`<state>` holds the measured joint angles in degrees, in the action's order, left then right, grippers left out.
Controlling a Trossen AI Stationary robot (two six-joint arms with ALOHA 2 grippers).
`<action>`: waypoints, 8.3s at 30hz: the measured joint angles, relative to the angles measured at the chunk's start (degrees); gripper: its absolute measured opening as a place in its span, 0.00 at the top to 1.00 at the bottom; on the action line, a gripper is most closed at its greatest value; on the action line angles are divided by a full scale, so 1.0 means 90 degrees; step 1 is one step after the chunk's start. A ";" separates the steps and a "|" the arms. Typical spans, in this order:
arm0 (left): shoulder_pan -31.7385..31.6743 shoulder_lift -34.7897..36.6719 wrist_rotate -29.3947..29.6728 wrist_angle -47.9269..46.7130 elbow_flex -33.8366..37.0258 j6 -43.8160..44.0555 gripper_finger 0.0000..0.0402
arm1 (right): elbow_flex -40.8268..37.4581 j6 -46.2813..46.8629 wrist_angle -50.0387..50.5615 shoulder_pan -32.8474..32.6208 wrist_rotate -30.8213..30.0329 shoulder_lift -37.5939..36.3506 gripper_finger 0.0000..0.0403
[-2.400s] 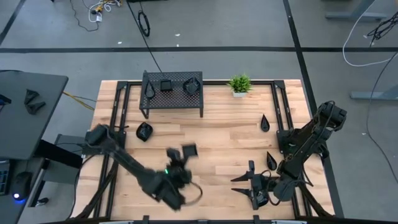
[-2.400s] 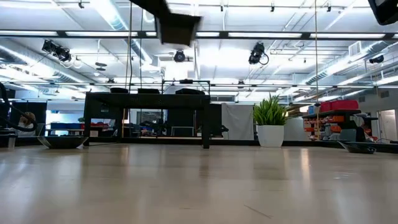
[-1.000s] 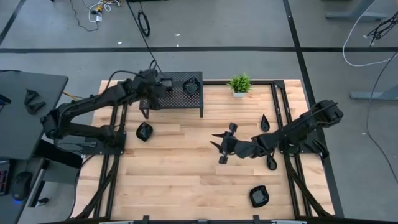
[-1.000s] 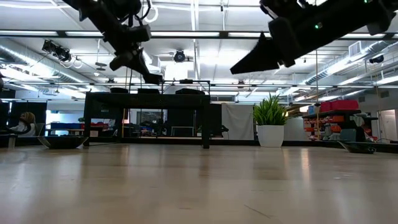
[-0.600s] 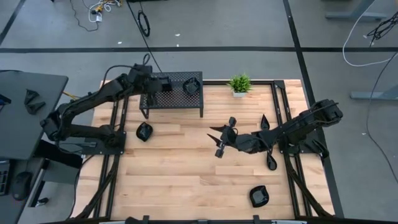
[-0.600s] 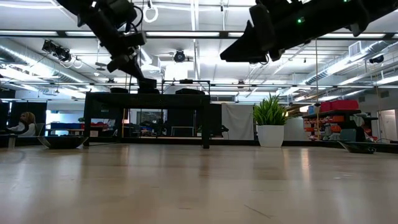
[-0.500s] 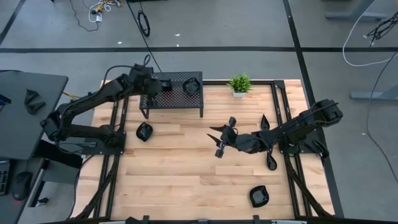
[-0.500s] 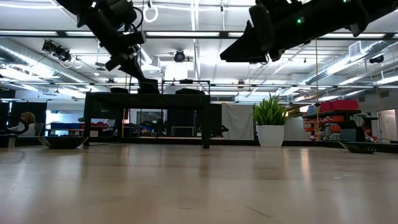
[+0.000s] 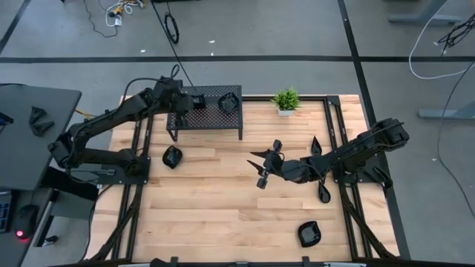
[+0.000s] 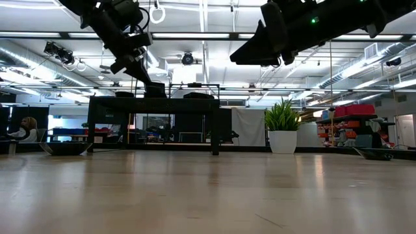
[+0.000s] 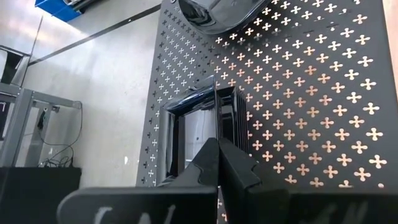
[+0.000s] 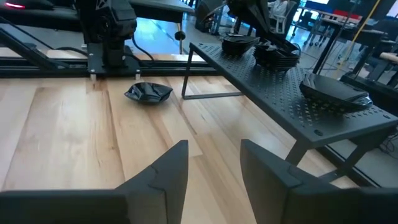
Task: Pick & Place Mini shaped plates
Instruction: Stack the black square plate on top of the black square plates on the shelf, then stack the black leaf shaped plate on top of the black leaf shaped plates on the shelf, then stack the black drop shaped plate on top of the black drop shaped plates on the shelf
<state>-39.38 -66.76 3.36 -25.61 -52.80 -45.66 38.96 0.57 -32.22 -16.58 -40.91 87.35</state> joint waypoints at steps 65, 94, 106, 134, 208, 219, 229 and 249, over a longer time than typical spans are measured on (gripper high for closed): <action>-0.0196 -0.1576 -0.0235 -0.0220 -0.0962 0.1439 0.98 | -0.0002 -0.0137 -0.0237 0.0005 0.0000 0.0000 0.63; 0.0556 -0.1562 0.0147 -0.1469 -0.2188 0.1097 0.90 | -0.0002 -0.0118 -0.0227 0.0005 -0.0002 0.0000 0.63; 0.2344 -0.0717 0.0134 -0.3563 -0.2097 0.3206 0.99 | -0.0002 0.0358 0.0028 0.0005 0.0000 0.0000 0.63; 0.5833 0.0882 0.1241 -0.2367 0.2304 0.8223 0.55 | -0.0002 0.0526 0.0011 0.0032 0.0217 0.0000 0.63; 0.2820 -0.4099 0.2640 -0.2869 -0.5182 0.5257 0.99 | -0.0002 0.0633 0.0060 -0.0014 0.0500 0.0000 0.63; 0.2314 -0.4391 0.2200 -0.2981 -0.5132 0.5410 0.97 | -0.0002 0.0720 0.0222 -0.0104 0.0500 0.0000 0.63; 0.2327 -0.4393 0.2142 -0.2992 -0.5129 0.5502 0.97 | -0.0002 0.0720 0.0220 -0.0104 0.0498 0.0000 0.63; 0.2430 -0.4309 0.2037 -0.3078 -0.5286 0.5531 0.69 | -0.0002 0.0720 0.0217 -0.0104 0.0496 0.0002 0.63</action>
<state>-17.51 -105.55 21.68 -53.31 -100.37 4.12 38.94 7.05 -30.26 -17.52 -36.44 87.37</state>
